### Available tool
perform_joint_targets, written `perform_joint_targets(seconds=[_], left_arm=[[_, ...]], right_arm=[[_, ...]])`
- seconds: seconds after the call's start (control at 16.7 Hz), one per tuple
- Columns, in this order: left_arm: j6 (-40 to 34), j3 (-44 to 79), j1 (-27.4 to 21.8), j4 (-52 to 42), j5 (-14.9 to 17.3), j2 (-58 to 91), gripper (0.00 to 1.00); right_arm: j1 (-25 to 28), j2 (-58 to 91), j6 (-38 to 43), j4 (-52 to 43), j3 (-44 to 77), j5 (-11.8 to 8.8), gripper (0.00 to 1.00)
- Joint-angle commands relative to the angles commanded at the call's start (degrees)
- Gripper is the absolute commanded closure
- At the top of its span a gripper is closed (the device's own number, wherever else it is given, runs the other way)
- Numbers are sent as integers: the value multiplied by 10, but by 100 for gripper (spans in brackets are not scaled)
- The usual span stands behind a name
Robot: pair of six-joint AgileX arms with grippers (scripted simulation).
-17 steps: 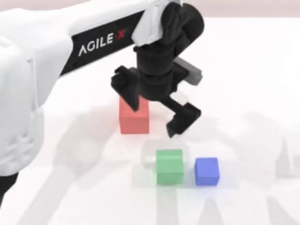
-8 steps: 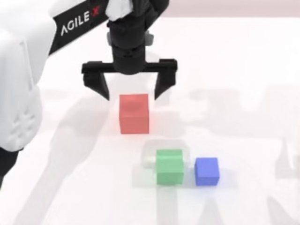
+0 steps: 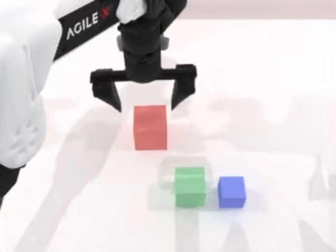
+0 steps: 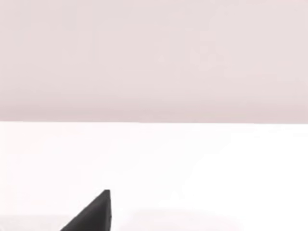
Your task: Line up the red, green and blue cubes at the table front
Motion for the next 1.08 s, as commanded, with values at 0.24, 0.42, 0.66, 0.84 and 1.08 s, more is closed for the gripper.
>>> perform_joint_targets(seconds=[0.24,0.42,0.66,0.84,1.08], left_arm=[[1,-66,2,82,0,14,0],[1,-121,2,152,0,27,0],[1,-139,2,172,0,32,0],[1,-139,2,172,0,32,8],[1,-139,2,172,0,32,38]], right_arm=[[0,0,0,0,0,0,0],[0,0,0,0,0,0,0],[0,0,0,0,0,0,0],[0,0,0,0,0,0,0],[0,0,0,0,0,0,0]])
